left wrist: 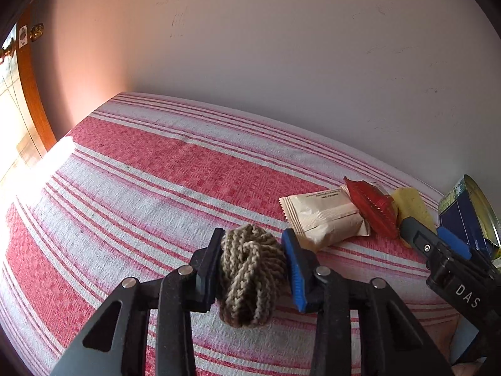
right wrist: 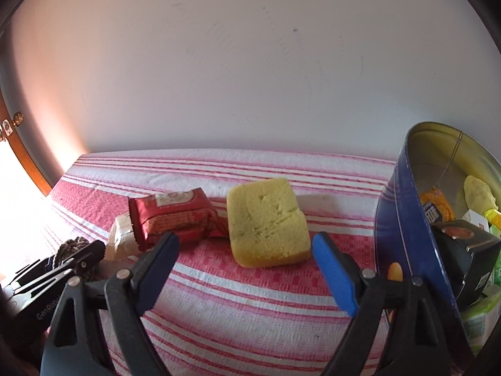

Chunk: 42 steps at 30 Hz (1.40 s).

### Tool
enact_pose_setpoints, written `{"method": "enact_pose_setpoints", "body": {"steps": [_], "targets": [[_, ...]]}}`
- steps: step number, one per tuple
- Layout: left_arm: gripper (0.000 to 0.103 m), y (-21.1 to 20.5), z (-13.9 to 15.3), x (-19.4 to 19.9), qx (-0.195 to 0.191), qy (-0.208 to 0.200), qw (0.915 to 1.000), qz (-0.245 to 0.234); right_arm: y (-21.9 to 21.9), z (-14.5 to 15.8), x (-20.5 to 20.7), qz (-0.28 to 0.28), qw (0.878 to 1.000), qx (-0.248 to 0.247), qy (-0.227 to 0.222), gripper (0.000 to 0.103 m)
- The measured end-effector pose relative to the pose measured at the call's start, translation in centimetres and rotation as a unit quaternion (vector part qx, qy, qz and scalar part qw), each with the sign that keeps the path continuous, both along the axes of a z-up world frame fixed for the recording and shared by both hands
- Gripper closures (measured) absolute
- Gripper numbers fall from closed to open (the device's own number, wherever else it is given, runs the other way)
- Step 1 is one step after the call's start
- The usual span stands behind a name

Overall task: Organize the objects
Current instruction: 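Grasp the rope ball with the left gripper while the right grasps the yellow sponge, then carry the rope ball and yellow sponge over the tin and release both inside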

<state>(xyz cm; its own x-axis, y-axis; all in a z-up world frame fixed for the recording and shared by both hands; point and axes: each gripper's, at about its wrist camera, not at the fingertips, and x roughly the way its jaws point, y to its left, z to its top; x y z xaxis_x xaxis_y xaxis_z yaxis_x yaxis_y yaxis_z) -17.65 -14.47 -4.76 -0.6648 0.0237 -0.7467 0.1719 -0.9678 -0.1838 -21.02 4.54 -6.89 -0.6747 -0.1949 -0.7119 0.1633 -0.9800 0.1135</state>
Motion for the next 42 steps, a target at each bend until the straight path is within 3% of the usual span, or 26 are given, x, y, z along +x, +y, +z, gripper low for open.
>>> {"method": "enact_pose_setpoints", "body": {"steps": [6,8,9,10,13,16,19,24,30,34,42], "targets": [[0.064,-1.4,1.2,1.0,0.023,0.026,0.9994,0.007,0.2,-1.3,-2.7,-0.007,0.999,-0.003,-0.044,0.015],[0.064,-1.5,1.6,1.2,0.02,0.036,0.9991,0.008,-0.2,-1.3,-2.8,-0.004,0.999,0.013,-0.044,0.024],[0.064,-1.5,1.7,1.2,0.017,0.036,0.9992,0.01,-0.3,-1.3,-2.6,-0.002,0.999,0.017,-0.042,0.039],[0.064,-1.6,1.7,1.2,0.015,0.035,0.9992,0.012,-0.4,-1.2,-2.5,-0.002,0.999,0.025,-0.04,0.048],[0.064,-1.5,1.6,1.1,0.019,0.035,0.9991,0.015,-0.3,-1.0,-1.8,0.004,0.999,0.025,-0.031,0.05],[0.064,-1.8,2.0,1.3,0.018,0.059,0.9981,0.01,-0.1,0.6,1.0,0.023,0.999,0.017,0.029,0.05],[0.064,-1.1,3.0,2.1,-0.016,0.091,0.9957,0.008,0.4,2.1,5.0,0.039,0.995,0.008,0.092,0.05],[0.064,0.8,4.3,3.3,-0.029,0.133,0.9907,-0.015,1.9,3.6,10.3,0.035,0.988,-0.005,0.152,0.049],[0.064,2.9,4.4,4.4,-0.04,0.161,0.9855,-0.034,3.8,4.3,13.8,0.008,0.983,0.009,0.185,0.049],[0.064,4.0,4.4,5.6,-0.022,0.172,0.9838,-0.047,4.9,4.3,14.7,-0.003,0.982,0.008,0.189,0.049],[0.064,6.3,4.6,8.1,-0.038,0.18,0.9819,-0.045,5.9,4.1,15.8,-0.006,0.982,0.016,0.189,0.049]]}}
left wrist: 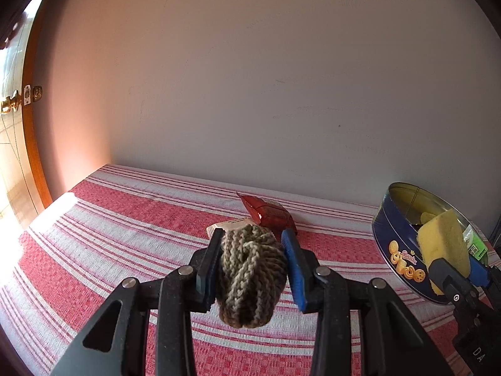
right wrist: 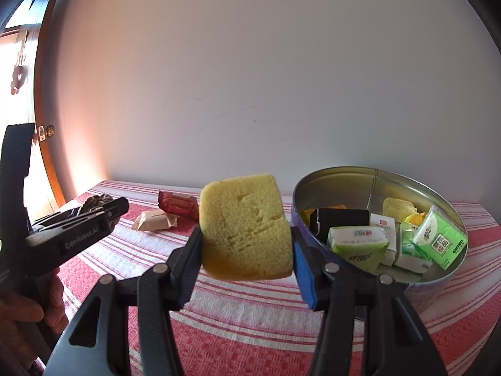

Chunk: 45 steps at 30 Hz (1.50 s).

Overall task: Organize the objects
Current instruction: 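Carry the rope ball and yellow sponge over the tin and release both inside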

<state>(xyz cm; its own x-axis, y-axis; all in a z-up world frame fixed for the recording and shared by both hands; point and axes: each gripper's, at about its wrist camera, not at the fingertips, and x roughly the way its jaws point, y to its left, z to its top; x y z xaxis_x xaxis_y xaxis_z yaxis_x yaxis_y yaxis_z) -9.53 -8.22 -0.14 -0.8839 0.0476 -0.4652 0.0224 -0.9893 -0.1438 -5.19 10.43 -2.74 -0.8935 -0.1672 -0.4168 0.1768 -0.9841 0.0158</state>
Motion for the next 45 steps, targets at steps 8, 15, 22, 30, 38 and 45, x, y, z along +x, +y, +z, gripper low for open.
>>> {"method": "enact_pose_setpoints", "body": {"steps": [8,15,22,30,38,45], "targets": [[0.064,2.2,0.0,1.8,-0.013,-0.012,0.9998,0.009,1.8,-0.3,1.7,0.0,1.0,0.0,-0.011,0.049],[0.064,5.1,0.1,3.5,-0.033,-0.011,0.9994,0.01,3.6,-0.3,3.0,-0.004,1.0,-0.001,-0.02,0.049],[0.064,8.0,0.1,4.6,-0.047,-0.013,0.9988,-0.003,6.6,-0.2,4.1,-0.022,1.0,0.0,-0.015,0.049],[0.064,11.3,0.1,4.7,-0.054,-0.016,0.9982,-0.019,10.0,0.2,4.7,-0.047,0.999,-0.008,-0.005,0.049],[0.064,14.2,0.9,4.3,-0.055,-0.011,0.998,-0.029,12.8,0.9,4.7,-0.077,0.997,0.001,0.016,0.049],[0.064,16.9,2.0,3.5,-0.059,0.004,0.9973,-0.044,15.4,1.6,4.5,-0.106,0.994,0.008,0.033,0.049]]}}
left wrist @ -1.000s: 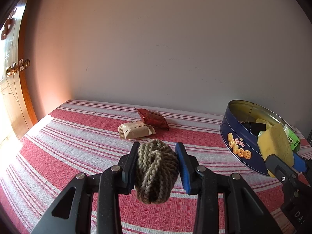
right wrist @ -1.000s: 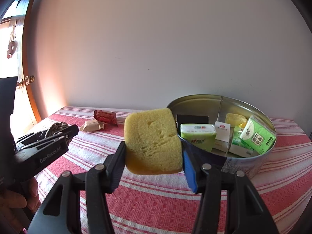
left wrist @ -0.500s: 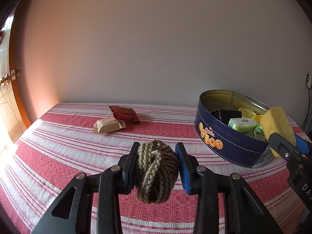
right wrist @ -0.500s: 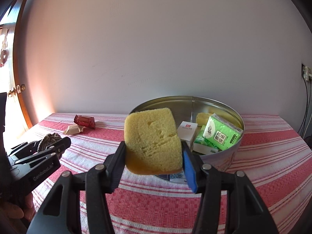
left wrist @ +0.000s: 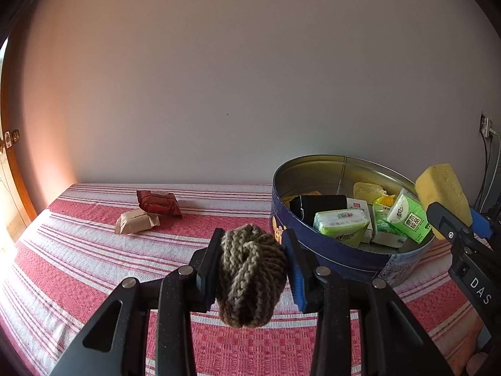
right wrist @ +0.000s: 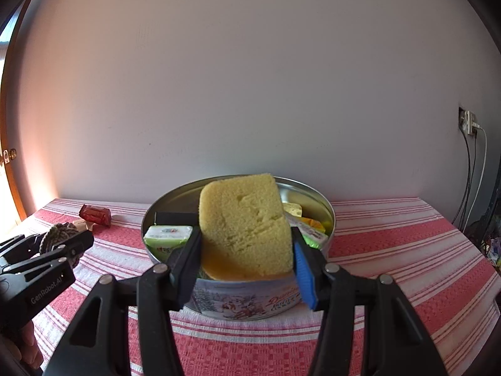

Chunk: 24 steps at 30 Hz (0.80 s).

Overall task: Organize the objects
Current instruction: 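Carry the rope ball and yellow sponge over the tin and release both inside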

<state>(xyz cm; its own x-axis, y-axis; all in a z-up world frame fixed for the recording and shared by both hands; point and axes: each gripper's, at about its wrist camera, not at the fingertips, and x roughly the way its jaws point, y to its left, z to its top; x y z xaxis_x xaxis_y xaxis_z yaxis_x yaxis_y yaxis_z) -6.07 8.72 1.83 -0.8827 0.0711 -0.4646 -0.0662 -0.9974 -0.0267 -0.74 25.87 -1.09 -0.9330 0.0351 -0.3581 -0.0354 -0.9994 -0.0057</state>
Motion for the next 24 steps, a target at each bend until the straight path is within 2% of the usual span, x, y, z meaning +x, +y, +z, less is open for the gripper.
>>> {"method": "enact_pose_setpoints", "body": {"steps": [12,24], "targets": [[0.064,4.3,1.7,-1.7,0.003,0.026,0.9993,-0.027,3.3,0.9,-2.1,-0.038,0.999,0.018,0.031,0.049],[0.064,8.0,2.1,-3.9,0.004,0.032,0.9982,-0.051,6.3,0.0,-5.1,-0.081,0.996,0.023,0.018,0.049]]}}
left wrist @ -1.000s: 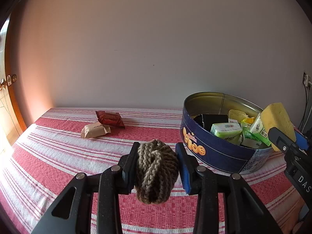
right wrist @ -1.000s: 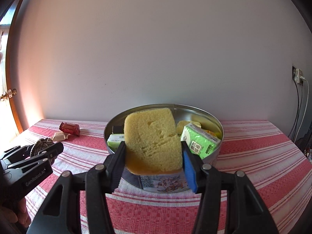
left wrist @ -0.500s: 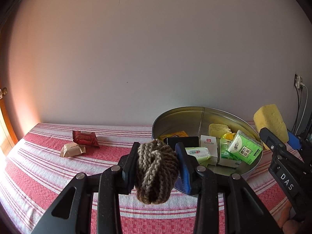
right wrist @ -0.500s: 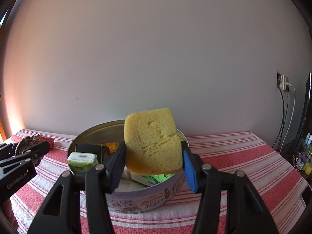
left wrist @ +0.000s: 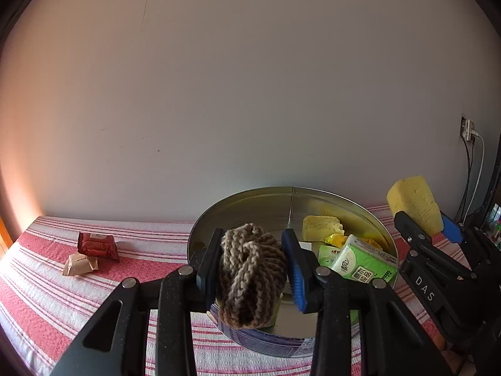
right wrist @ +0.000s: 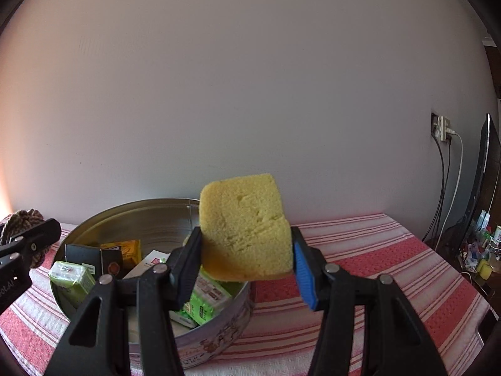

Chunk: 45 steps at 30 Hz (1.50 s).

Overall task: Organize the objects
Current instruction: 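Carry the rope ball and yellow sponge over the tin and release both inside, then withdraw both open tools from the tin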

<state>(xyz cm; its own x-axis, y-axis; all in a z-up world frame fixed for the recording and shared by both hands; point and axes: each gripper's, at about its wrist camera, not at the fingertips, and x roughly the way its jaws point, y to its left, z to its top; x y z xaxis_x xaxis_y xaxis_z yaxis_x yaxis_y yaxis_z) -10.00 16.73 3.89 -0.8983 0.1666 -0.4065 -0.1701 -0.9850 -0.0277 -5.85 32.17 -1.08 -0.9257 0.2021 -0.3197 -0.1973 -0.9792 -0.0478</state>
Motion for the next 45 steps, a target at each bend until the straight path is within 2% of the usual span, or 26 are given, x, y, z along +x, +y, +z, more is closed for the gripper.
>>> {"method": "enact_pose_setpoints", "body": {"steps": [10,19,32,33,34,35,37,38,39,40,41,43,45], "targets": [[0.064,2.2,-1.1,-2.6,-0.008,-0.011,0.9999,-0.009,1.3,-1.1,-2.4,-0.004,0.999,-0.006,-0.031,0.049],[0.064,2.8,-2.4,-4.9,-0.024,-0.029,0.9993,-0.005,1.1,-2.0,-4.5,0.031,0.997,-0.031,-0.067,0.049],[0.064,2.4,-4.3,-6.2,-0.045,-0.067,0.9966,0.016,-0.8,-2.5,-5.4,0.076,0.993,-0.014,-0.084,0.046],[0.063,2.4,-4.3,-6.2,-0.042,-0.066,0.9969,0.008,-0.9,-2.5,-5.3,0.081,0.993,-0.014,-0.084,0.045],[0.059,2.2,-4.3,-6.0,-0.041,-0.063,0.9971,0.011,-1.0,-2.5,-5.2,0.087,0.993,-0.016,-0.083,0.034],[0.054,2.0,-4.2,-5.9,-0.042,-0.06,0.997,0.023,-1.1,-2.5,-5.1,0.086,0.993,-0.016,-0.08,0.029],[0.022,1.3,-3.9,-5.8,-0.045,-0.058,0.9952,0.065,-0.9,-2.5,-4.8,0.081,0.994,-0.023,-0.075,0.023],[0.015,1.1,-3.7,-5.7,-0.048,-0.054,0.9933,0.09,-0.6,-2.5,-4.7,0.078,0.994,-0.031,-0.072,0.021],[0.007,0.7,-3.5,-5.5,-0.047,-0.042,0.9922,0.107,-0.4,-2.5,-4.6,0.074,0.994,-0.04,-0.07,0.015],[0.006,0.4,-3.3,-5.0,-0.044,-0.023,0.9923,0.113,0.0,-2.5,-4.5,0.073,0.994,-0.05,-0.067,0.004],[0.006,0.3,-3.0,-4.3,-0.042,-0.001,0.9927,0.113,1.2,-2.6,-4.6,0.073,0.994,-0.059,-0.062,0.0],[0.005,1.2,-2.6,-3.5,-0.056,0.034,0.9904,0.122,1.1,-2.6,-4.4,0.08,0.993,-0.066,-0.057,0.0],[0.005,1.1,-2.4,-3.1,-0.071,0.049,0.9879,0.129,0.8,-2.8,-4.1,0.081,0.993,-0.058,-0.057,0.0]]}}
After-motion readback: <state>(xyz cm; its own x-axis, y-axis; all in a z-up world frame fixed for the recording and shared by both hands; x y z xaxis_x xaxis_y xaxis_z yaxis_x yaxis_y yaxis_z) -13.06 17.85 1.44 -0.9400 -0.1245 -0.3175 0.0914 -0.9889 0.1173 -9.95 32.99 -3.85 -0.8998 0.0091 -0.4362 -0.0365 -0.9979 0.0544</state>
